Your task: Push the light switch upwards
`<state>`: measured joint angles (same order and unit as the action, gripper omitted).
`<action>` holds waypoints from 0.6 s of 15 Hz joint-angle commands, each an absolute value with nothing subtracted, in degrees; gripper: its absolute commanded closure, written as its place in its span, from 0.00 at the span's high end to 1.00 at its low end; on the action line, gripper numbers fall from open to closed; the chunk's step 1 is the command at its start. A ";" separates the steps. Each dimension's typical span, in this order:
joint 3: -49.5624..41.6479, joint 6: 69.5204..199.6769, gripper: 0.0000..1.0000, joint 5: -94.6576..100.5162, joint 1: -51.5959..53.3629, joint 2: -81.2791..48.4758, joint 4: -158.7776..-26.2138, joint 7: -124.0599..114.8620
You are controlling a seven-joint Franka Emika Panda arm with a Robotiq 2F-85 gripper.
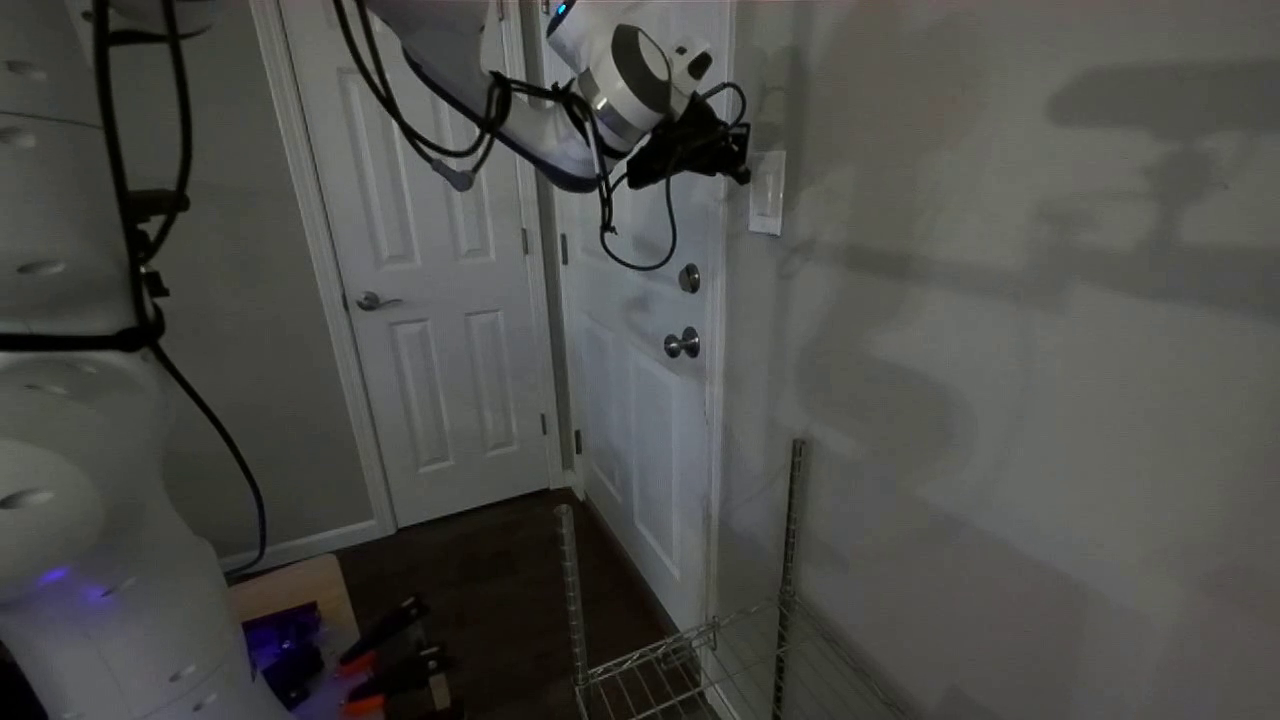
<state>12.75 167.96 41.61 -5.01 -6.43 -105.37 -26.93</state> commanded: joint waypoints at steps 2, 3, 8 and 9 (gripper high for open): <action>11.51 167.72 0.05 44.13 -4.38 -9.12 -102.34 -30.77; 11.37 167.76 0.05 44.02 -4.36 -9.51 -102.16 -30.85; 10.51 168.25 0.05 44.83 -3.96 -10.55 -100.92 -32.19; 10.10 168.37 0.05 45.85 -3.73 -10.52 -100.81 -32.85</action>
<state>11.68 167.95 41.88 -4.76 -9.53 -102.65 -28.94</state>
